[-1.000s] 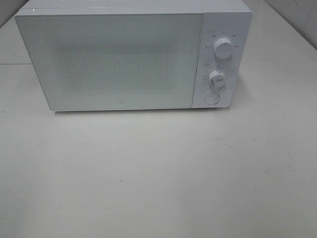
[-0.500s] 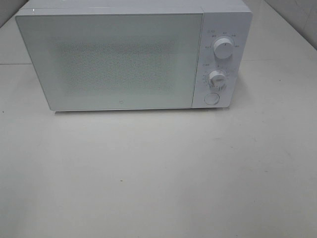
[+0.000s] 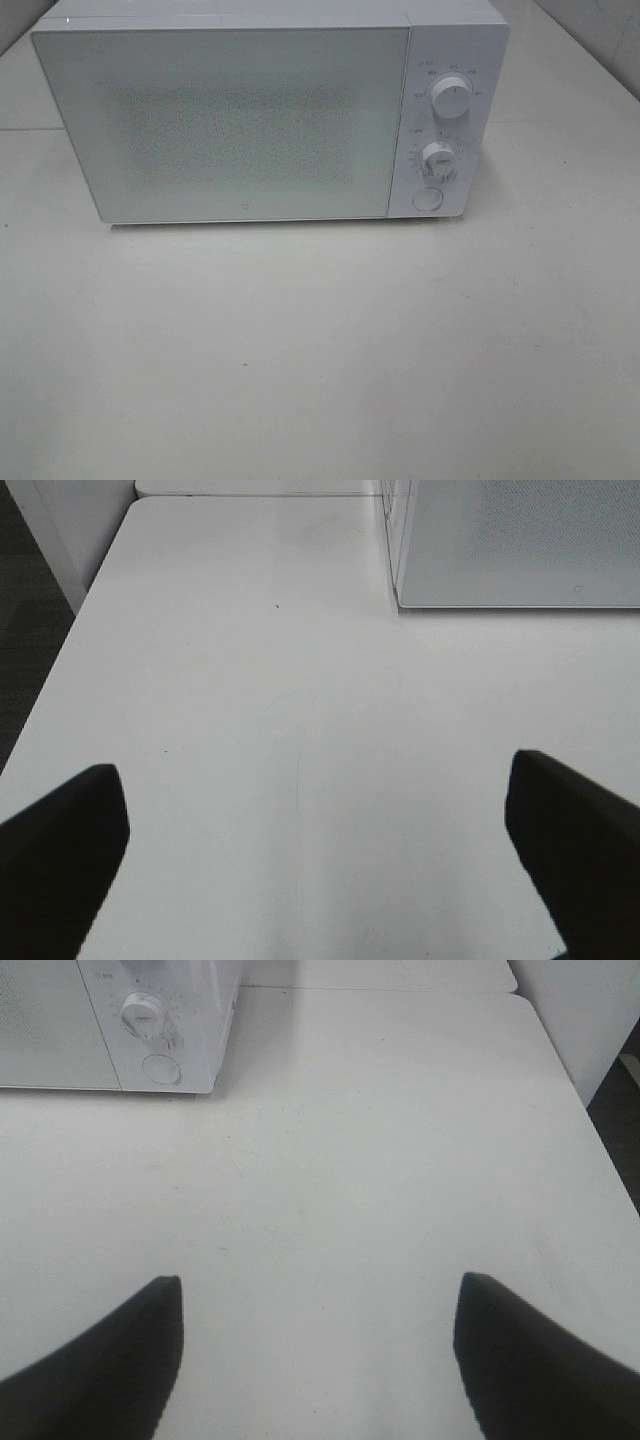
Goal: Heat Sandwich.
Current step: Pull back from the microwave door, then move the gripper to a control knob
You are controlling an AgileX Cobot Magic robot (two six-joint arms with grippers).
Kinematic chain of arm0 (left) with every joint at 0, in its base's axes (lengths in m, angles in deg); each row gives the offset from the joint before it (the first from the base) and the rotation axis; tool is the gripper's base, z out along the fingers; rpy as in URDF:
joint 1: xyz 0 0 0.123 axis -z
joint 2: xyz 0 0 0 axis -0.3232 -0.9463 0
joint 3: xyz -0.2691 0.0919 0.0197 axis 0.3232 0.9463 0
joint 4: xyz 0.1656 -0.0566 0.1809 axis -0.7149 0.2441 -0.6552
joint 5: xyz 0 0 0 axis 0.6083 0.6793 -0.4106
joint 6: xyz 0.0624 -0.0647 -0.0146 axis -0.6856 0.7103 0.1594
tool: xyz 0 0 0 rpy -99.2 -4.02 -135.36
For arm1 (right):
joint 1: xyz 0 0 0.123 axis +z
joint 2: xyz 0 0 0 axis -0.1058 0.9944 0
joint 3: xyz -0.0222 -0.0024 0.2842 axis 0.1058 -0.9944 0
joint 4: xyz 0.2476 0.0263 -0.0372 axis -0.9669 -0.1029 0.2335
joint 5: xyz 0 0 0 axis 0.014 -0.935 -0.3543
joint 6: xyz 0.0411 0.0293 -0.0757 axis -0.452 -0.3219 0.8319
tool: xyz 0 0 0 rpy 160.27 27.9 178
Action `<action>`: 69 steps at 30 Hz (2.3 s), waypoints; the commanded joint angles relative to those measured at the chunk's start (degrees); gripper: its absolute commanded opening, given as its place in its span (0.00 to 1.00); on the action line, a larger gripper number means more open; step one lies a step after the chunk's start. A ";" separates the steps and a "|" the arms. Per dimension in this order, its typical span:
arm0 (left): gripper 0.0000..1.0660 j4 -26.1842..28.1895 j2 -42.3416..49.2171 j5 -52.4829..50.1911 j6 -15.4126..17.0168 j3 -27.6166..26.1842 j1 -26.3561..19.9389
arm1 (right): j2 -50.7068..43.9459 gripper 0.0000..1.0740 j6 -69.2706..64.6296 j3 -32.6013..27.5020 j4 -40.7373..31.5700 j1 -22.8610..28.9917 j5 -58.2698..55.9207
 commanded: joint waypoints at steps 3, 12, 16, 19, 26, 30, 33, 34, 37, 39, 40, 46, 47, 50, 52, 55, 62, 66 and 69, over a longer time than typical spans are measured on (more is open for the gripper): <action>0.92 0.52 1.60 -0.34 0.29 0.29 -0.23 | -1.55 0.67 -0.17 0.11 0.40 -0.34 0.92; 0.92 0.52 1.60 -0.34 0.23 0.29 -0.23 | 1.55 0.67 -0.74 3.78 0.52 -0.34 4.81; 0.92 0.52 1.60 -0.34 0.23 0.29 -0.23 | 5.44 0.67 -0.74 3.78 0.46 -0.34 8.88; 0.92 0.52 1.60 -0.34 0.23 0.29 -0.23 | 8.88 0.67 -0.74 3.78 0.46 -0.34 11.52; 0.92 0.52 1.60 -0.34 0.23 0.29 -0.23 | 16.10 0.67 -0.74 3.78 0.46 -0.34 16.56; 0.92 0.52 1.60 -0.34 0.23 0.29 -0.23 | 20.00 0.67 -0.74 3.78 0.46 -0.34 18.62; 0.92 0.52 1.60 -0.34 0.23 0.29 -0.23 | 22.75 0.67 -0.74 3.78 0.46 -0.34 20.00; 0.92 0.52 1.60 -0.34 0.23 0.29 -0.23 | 24.47 0.67 -0.74 3.78 0.46 -0.34 21.08; 0.92 0.52 1.60 -0.34 0.23 0.29 -0.23 | 26.36 0.67 -0.74 3.72 0.46 -0.34 22.17; 0.92 0.52 1.60 -0.34 0.23 0.29 -0.23 | 28.88 0.67 -0.74 3.72 0.46 -0.34 24.47; 0.92 0.52 1.60 -0.34 0.23 0.29 -0.23 | 29.56 0.67 -0.74 3.72 0.40 -0.34 25.15; 0.92 0.52 1.60 -0.34 0.23 0.29 -0.23 | 33.63 0.67 -0.74 3.50 0.06 -0.34 30.25; 0.92 0.52 1.60 -0.34 0.23 0.29 -0.23 | 34.49 0.67 -0.74 3.50 0.06 -0.34 31.46; 0.92 0.52 1.60 -0.34 0.23 0.29 -0.23 | 37.41 0.67 -0.74 3.50 0.06 -0.34 35.35; 0.92 0.52 1.60 -0.34 0.23 0.29 -0.23 | 38.22 0.67 -0.74 3.50 0.06 -0.34 36.38; 0.92 0.52 1.60 -0.34 0.23 0.29 -0.23 | 41.02 0.67 -0.74 3.50 0.06 -0.34 40.45; 0.92 0.52 1.60 -0.34 0.23 0.29 -0.23 | 45.78 0.67 -0.74 3.50 0.06 -0.34 45.38; 0.92 0.52 1.60 -0.34 0.23 0.29 -0.23 | 48.99 0.67 -0.74 3.50 0.06 -0.34 49.05; 0.92 0.52 1.60 -0.34 0.23 0.29 -0.23 | 53.11 0.67 -0.74 3.50 0.06 -0.34 53.63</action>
